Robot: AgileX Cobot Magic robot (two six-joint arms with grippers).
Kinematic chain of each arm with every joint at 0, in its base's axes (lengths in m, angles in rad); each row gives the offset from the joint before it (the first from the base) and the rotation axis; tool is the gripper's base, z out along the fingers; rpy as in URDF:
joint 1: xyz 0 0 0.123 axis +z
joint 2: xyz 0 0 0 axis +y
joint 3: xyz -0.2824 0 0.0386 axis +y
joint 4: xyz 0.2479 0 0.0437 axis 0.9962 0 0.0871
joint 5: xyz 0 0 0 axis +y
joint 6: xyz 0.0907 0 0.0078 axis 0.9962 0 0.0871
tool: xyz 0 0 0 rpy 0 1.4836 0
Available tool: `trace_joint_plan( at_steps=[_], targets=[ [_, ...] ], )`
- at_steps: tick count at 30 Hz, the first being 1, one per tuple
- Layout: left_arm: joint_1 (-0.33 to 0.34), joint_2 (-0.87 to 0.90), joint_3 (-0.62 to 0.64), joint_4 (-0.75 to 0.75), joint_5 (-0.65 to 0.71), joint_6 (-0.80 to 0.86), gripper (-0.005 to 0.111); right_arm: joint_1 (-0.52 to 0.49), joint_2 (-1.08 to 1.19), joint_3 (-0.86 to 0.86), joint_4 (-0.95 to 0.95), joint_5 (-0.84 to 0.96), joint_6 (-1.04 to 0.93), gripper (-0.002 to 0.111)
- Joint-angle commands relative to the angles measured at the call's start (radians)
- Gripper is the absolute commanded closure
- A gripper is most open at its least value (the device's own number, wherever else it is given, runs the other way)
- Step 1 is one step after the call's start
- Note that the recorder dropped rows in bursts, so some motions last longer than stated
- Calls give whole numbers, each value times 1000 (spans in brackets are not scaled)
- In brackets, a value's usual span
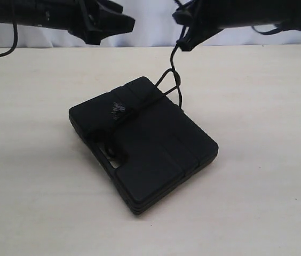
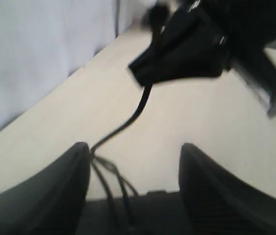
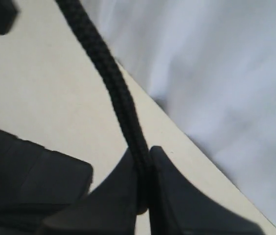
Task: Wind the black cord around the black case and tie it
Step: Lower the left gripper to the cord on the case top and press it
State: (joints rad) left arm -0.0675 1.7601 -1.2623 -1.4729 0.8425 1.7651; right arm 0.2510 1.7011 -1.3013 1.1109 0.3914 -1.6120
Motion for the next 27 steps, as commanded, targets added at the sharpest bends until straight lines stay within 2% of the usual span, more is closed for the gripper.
trace_joint_plan(
  at_steps=[1,3,8,12,16,22,25,27],
  targets=[
    [2,-7,-9,339,-83,-491,46,-116,-28,-1,-4,-23,106,104],
    [-8,22,-7,515,-52,-747,46,-160,-28,-1,-4,-13,139,104],
    [-46,163,-7,816,88,-1169,46,-250,-28,3,-4,33,170,104],
    [-69,274,-7,796,114,-1212,46,-260,-28,26,-6,36,185,104],
    [-69,283,-7,831,119,-1280,46,-260,-24,40,-24,36,185,104],
    [-67,128,-9,845,171,-1286,46,-260,-22,40,-27,54,194,104],
    [-67,56,-9,916,204,-1356,46,-260,-22,40,-27,54,196,104],
    [-76,23,-5,1004,271,-1464,46,-260,-22,40,-27,54,200,104]
  ],
)
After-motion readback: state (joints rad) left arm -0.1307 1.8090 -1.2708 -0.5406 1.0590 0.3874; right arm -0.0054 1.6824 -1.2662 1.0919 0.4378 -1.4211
